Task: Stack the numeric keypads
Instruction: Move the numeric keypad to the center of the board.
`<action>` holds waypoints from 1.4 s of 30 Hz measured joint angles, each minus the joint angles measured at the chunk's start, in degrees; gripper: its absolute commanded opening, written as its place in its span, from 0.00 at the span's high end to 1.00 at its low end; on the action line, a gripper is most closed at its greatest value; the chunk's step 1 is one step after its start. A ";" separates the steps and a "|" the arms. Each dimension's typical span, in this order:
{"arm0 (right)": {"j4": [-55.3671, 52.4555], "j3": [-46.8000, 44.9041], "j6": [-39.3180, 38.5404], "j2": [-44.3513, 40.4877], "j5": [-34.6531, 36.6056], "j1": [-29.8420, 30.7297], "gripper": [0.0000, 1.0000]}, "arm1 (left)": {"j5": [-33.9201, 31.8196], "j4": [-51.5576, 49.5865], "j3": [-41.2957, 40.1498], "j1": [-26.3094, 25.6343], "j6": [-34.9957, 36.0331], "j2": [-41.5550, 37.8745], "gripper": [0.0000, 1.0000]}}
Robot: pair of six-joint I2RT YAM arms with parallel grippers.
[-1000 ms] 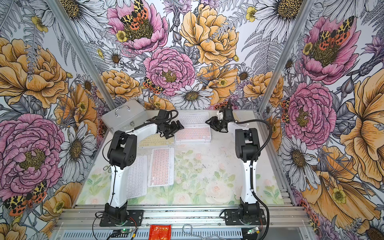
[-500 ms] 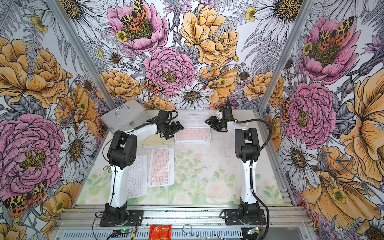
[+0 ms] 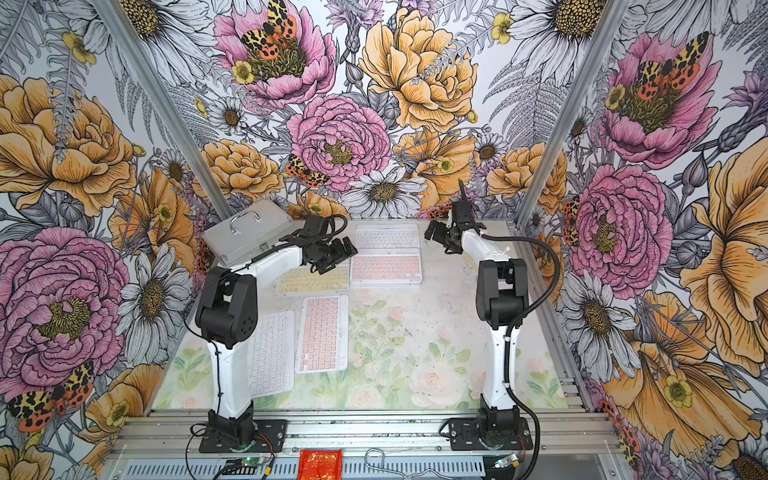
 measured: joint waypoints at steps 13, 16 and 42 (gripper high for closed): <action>-7.65 3.63 -3.04 5.99 6.51 -3.80 0.01 | -0.81 -1.68 5.16 -12.92 1.62 2.10 0.01; -7.93 3.19 -3.08 5.99 6.32 -3.58 0.01 | -0.81 -2.38 5.14 -12.92 1.62 2.82 0.01; -3.23 -19.61 -2.78 -6.99 5.77 -5.75 0.00 | -0.35 -2.78 7.52 -14.29 1.40 5.22 0.01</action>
